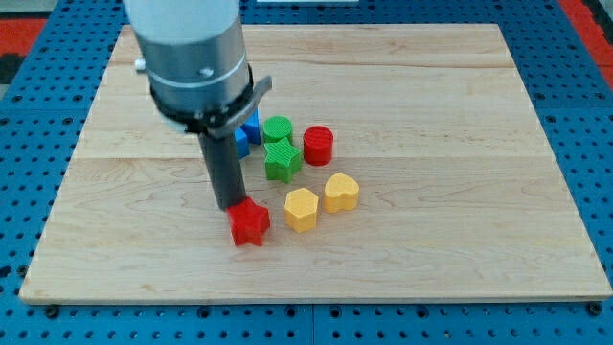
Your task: Push the red star into the yellow hexagon
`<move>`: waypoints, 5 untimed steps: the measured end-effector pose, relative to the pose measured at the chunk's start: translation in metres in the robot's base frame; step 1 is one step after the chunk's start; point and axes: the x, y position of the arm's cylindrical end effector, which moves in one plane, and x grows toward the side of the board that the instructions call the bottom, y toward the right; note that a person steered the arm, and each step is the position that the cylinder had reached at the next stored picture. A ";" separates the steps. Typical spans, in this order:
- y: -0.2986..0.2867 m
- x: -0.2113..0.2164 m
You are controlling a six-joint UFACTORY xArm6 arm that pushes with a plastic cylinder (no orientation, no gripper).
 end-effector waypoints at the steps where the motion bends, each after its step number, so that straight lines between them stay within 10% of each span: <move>1: 0.000 0.020; 5: -0.004 0.093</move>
